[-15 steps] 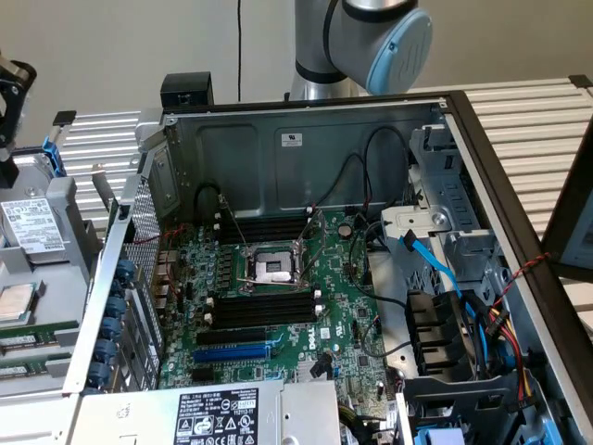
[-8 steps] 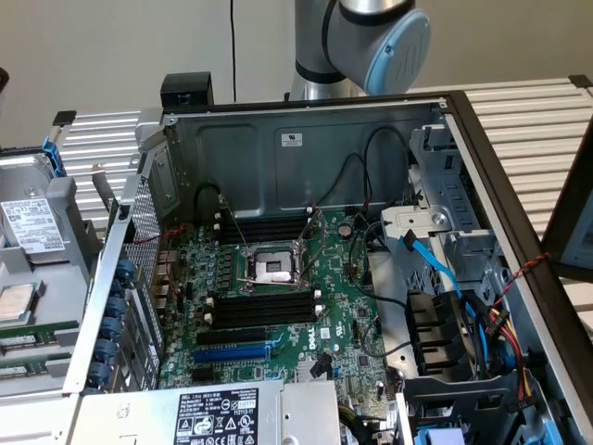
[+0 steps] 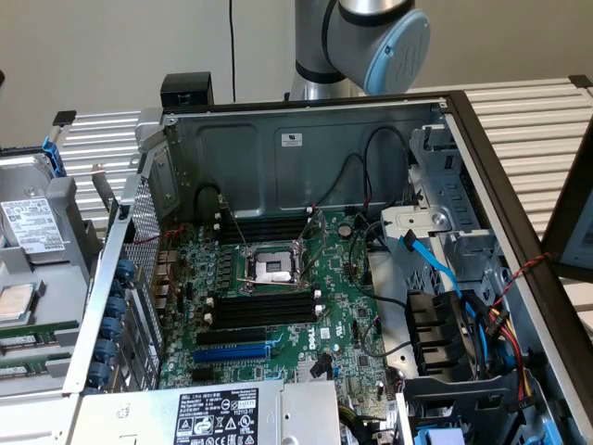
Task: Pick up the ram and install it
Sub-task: 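Reach for the ram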
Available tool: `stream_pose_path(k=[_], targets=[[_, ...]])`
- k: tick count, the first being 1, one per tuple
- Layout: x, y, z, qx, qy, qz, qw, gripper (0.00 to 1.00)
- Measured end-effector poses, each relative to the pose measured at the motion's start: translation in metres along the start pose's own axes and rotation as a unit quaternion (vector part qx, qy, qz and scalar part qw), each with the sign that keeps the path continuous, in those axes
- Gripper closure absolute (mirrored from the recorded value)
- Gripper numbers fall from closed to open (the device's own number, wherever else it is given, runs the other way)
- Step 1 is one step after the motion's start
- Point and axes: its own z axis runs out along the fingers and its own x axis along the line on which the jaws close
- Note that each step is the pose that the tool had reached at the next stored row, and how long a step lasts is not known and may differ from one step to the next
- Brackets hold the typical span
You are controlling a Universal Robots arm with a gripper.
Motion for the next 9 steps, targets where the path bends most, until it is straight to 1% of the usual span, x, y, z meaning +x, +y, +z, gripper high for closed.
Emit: stream_pose_path(k=[2, 4, 7, 9], targets=[[0.0, -0.0001, 0.0023, -0.0015, 0.0011, -0.018, 0.9998, 0.89], [0.001, -0.0004, 0.0053, -0.0021, 0.0021, -0.036, 0.9994, 0.89], [0.001, -0.0006, 0.0097, -0.0024, 0.0036, -0.063, 0.998, 0.89], [0.001, -0.0007, 0.0122, -0.0026, 0.0047, -0.082, 0.9966, 0.89]])
